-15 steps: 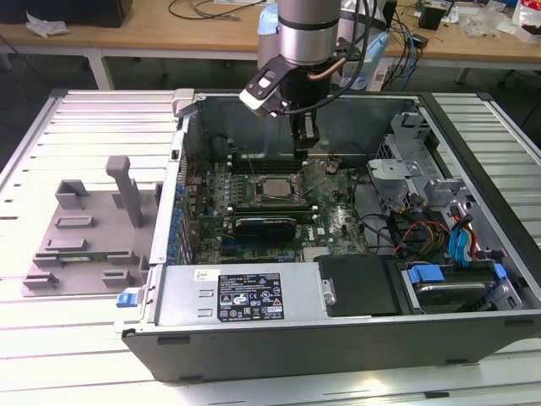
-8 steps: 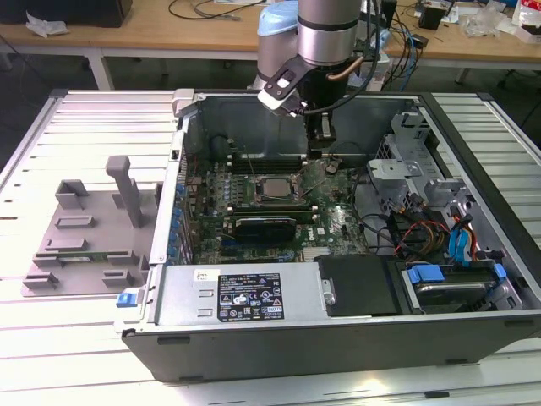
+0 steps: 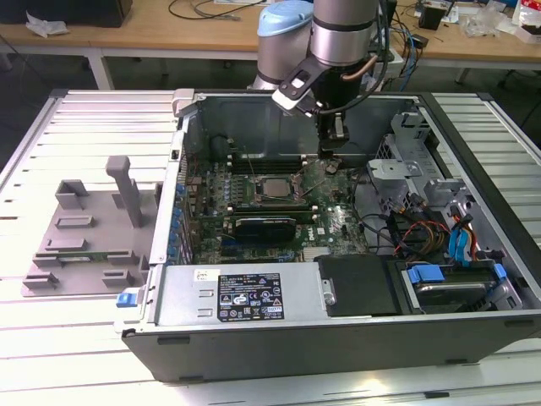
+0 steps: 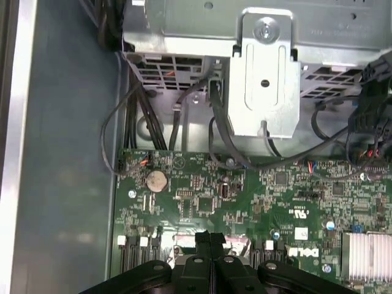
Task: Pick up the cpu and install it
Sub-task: 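Close the cpu cover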
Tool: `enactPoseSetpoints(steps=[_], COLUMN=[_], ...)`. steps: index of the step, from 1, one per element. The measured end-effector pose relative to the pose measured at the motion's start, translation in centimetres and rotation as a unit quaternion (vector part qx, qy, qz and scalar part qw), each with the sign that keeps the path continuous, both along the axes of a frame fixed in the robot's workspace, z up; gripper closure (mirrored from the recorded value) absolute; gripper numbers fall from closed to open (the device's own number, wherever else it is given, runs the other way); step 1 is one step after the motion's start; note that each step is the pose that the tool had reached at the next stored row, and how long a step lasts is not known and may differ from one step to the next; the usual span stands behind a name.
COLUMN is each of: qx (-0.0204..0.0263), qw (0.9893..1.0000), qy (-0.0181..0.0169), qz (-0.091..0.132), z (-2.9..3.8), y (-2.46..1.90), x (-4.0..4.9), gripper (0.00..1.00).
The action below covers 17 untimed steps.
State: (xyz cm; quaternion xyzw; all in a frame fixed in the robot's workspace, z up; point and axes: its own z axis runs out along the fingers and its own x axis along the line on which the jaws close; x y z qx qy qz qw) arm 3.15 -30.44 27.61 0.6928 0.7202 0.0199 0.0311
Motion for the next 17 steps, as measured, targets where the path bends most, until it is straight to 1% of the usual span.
enactPoseSetpoints(steps=[3, 5, 6, 7, 12, 15, 16, 17], qx=[-0.0001, -0.0001, 0.0000, -0.0001, -0.0001, -0.0001, 0.0000, -0.0001], qw=[1.0000, 1.0000, 1.0000, 1.0000, 1.0000, 0.9999, 0.9999, 0.9999], qy=[0.0000, 0.0002, 0.0022, 0.0051, 0.0100, 0.0114, 0.0121, 0.0138], qz=[0.000, 0.000, 0.000, 0.000, 0.000, 0.000, 0.000, 0.000], z=[0.01, 0.00, -0.01, -0.03, -0.16, -0.22, -0.35, -0.69], y=[0.00, 0.00, -0.01, 0.00, 0.00, 0.00, 0.00, 0.00], x=[0.67, 0.71, 0.95, 1.33, 2.32, 2.68, 2.78, 2.78], gripper=[0.89, 0.89, 0.89, 0.89, 0.89, 0.89, 0.89, 0.89])
